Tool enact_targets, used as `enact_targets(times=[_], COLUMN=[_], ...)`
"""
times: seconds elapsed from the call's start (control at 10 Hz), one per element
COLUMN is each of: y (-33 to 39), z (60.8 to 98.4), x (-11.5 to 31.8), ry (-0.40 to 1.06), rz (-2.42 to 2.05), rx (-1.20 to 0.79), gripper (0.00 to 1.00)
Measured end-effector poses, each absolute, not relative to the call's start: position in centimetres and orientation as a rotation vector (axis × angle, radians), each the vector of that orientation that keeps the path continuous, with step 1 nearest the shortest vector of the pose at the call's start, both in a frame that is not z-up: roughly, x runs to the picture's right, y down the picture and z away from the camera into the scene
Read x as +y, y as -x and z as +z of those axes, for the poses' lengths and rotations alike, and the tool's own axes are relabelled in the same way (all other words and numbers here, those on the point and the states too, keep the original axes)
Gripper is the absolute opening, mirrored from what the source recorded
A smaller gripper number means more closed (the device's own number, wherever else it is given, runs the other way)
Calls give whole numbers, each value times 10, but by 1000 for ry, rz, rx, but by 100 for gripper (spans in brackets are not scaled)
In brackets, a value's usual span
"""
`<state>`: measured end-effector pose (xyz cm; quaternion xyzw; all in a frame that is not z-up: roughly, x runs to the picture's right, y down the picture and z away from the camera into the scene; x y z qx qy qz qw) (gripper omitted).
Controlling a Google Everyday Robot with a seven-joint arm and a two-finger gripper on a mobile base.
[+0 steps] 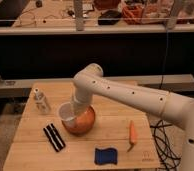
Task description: Place the ceramic cup in the ceramic bowl
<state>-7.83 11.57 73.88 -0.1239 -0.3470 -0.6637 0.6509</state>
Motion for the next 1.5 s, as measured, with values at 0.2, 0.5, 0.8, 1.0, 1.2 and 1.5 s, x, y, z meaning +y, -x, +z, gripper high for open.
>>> enact_targets(times=[0.2, 0.5, 0.8, 1.0, 1.2, 1.5], y=[75, 69, 65, 64, 62, 60], z=[743, 748, 752, 754, 757, 759], x=[114, 114, 113, 112, 112, 112], ry=[286, 292, 296, 298, 300, 301], rz=[-1493, -1468, -1449, -1437, -1427, -1417], rx=[-783, -777, -770, -766, -763, -758], gripper=[1, 1, 1, 1, 10, 11])
